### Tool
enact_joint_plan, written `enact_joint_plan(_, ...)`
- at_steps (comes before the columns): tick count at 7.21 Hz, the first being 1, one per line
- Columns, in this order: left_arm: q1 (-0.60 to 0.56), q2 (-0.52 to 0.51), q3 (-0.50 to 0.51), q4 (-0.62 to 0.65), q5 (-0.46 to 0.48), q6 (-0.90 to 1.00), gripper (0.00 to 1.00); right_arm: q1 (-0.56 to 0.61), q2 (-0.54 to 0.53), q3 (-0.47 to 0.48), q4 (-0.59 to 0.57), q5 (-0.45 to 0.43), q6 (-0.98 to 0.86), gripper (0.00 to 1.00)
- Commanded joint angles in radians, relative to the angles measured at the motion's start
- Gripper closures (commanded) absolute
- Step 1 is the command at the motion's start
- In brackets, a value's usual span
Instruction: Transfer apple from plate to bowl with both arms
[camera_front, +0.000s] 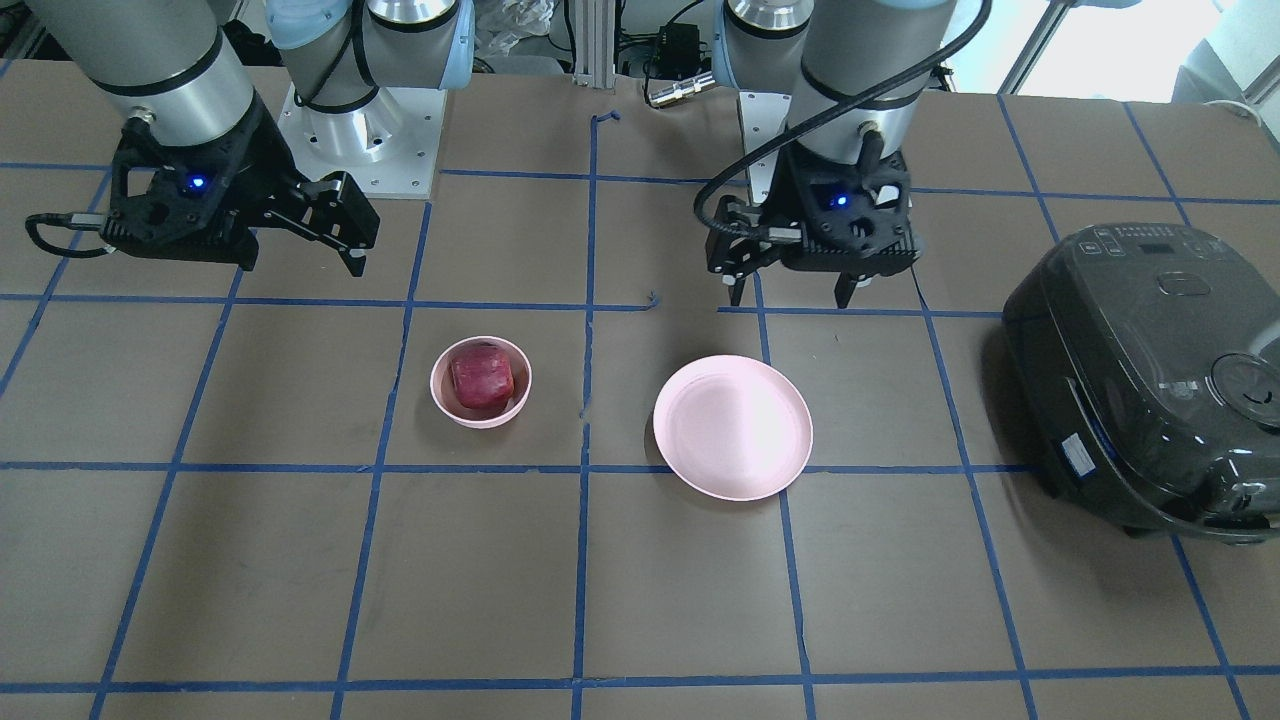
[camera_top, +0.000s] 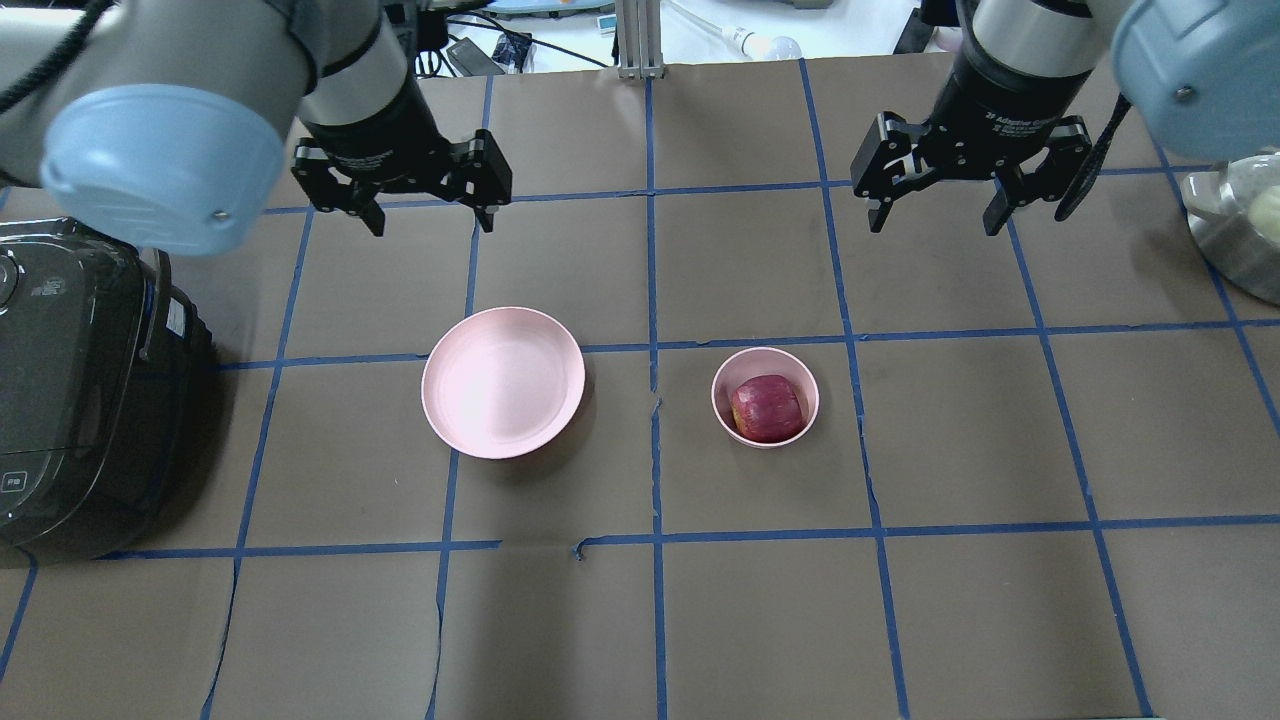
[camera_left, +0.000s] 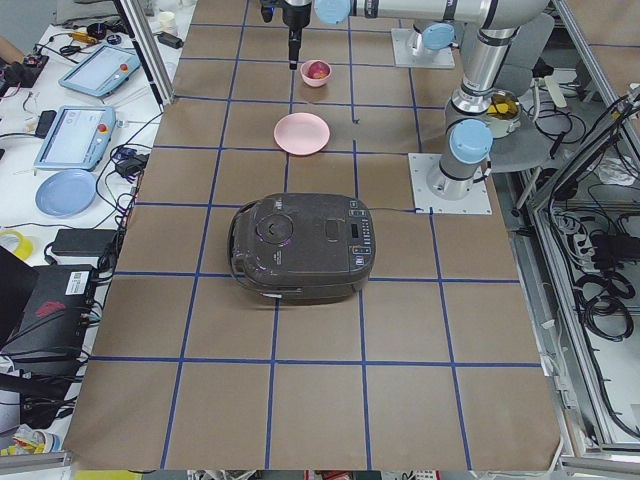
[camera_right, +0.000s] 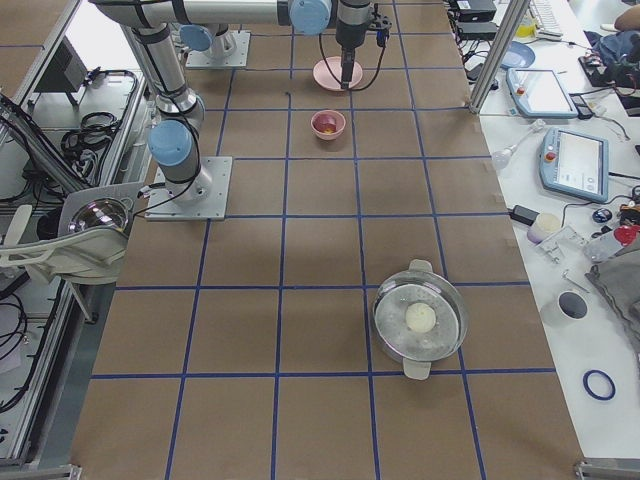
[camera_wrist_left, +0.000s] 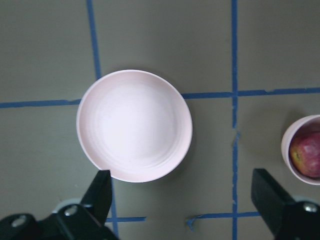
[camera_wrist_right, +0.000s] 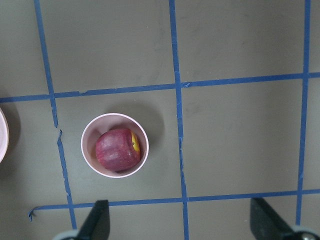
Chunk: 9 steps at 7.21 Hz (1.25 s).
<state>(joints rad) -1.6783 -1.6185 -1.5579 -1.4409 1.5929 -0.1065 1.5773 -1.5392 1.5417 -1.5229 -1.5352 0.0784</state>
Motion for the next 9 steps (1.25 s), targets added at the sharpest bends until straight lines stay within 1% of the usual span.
enact_joint_plan(1, 0.109, 0.037, 0.005, -0.035, -0.011, 0.124, 0.0, 0.023, 0.001, -0.005, 0.014, -0.006, 0.021, 0.0)
enact_joint_plan(2, 0.136, 0.031, 0.031, -0.032, -0.004, 0.136, 0.0, 0.023, 0.002, -0.009, 0.012, -0.011, 0.023, 0.0)
enact_joint_plan(3, 0.135, 0.005, 0.079, -0.047, 0.021, 0.136, 0.0, 0.023, 0.004, -0.008, 0.01, -0.016, 0.023, 0.0)
enact_joint_plan(4, 0.131, 0.002, 0.097, -0.076, 0.016, 0.134, 0.0, 0.021, 0.004, -0.009, 0.009, -0.019, 0.023, 0.0)
enact_joint_plan(5, 0.118, 0.003, 0.093, -0.079, 0.021, 0.131, 0.0, 0.021, 0.002, -0.011, 0.009, -0.022, 0.024, 0.0)
enact_joint_plan(6, 0.108, 0.003, 0.088, -0.079, 0.022, 0.131, 0.0, 0.018, 0.004, -0.012, 0.007, -0.064, 0.018, 0.0)
enact_joint_plan(9, 0.104, 0.005, 0.082, -0.081, 0.024, 0.134, 0.0, 0.018, 0.004, -0.011, 0.007, -0.054, 0.021, 0.0)
